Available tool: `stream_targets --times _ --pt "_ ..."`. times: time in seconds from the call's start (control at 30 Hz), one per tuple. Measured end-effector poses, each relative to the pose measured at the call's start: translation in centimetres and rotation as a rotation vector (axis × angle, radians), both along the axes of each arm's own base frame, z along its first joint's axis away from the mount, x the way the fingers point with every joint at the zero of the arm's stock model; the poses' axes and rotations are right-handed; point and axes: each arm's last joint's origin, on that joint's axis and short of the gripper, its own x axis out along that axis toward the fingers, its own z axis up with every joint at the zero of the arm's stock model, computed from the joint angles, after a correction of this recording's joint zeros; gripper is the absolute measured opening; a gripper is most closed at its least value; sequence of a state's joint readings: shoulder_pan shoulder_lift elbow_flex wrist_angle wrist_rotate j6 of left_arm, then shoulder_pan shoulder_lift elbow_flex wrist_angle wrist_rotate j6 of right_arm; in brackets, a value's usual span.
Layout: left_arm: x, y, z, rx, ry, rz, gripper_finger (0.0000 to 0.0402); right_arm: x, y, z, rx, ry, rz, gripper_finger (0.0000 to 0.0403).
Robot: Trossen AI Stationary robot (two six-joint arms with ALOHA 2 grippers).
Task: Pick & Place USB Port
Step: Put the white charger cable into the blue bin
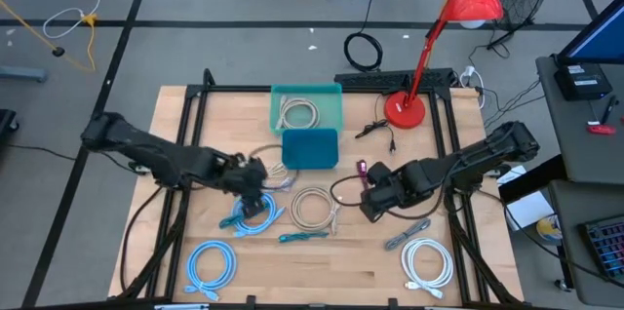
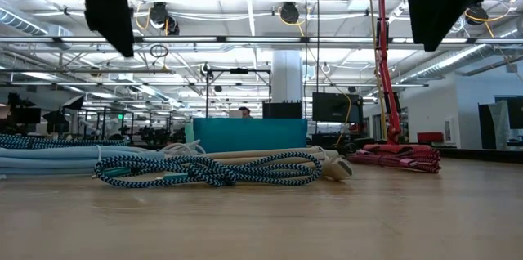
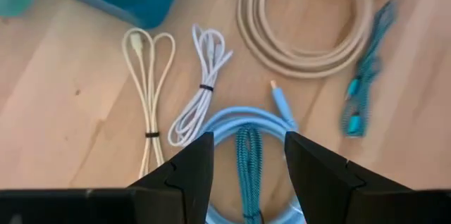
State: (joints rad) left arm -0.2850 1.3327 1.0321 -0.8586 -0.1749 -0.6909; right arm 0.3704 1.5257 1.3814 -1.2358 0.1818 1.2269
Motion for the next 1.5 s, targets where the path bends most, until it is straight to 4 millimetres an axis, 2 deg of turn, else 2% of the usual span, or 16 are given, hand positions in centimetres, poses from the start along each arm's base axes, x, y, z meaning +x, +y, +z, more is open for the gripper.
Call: stream_targets --times 0.23,0.4,0.53,0.73,0.9,1.2,1.5 --pt "3.1 -0.7 -4.1 0.119 0.093 -0.116 0.0179 0.6 1.4 -0.1 0.025 -0.121 0.007 0.0162" --pt "4.2 -1.0 -6.5 0.182 0.165 -0.219 0.0179 0.9 2.1 0.1 0.046 -0.179 0.011 0.0162" --pt "4.8 -0.5 -7.8 0.237 0.214 -0.235 0.0179 1.0 2.5 0.2 0.042 -0.217 0.004 0.0162" --pt "5.3 1.0 -7.9 0.353 0.204 -0.165 0.0179 1.0 3.2 0.3 0.042 -0.254 0.009 0.0162" --pt "6.1 2.4 -7.8 0.203 0.167 -0.160 0.0179 1.2 3.2 0.3 0.051 -0.273 0.008 0.0162" --pt "6.1 2.5 -7.9 0.162 0.163 -0.187 0.0179 1.3 3.3 0.4 0.061 -0.289 -0.002 0.0162" --pt "5.2 2.7 -9.5 0.158 0.201 -0.174 0.0179 1.3 3.3 0.4 0.042 -0.300 -0.004 0.0162"
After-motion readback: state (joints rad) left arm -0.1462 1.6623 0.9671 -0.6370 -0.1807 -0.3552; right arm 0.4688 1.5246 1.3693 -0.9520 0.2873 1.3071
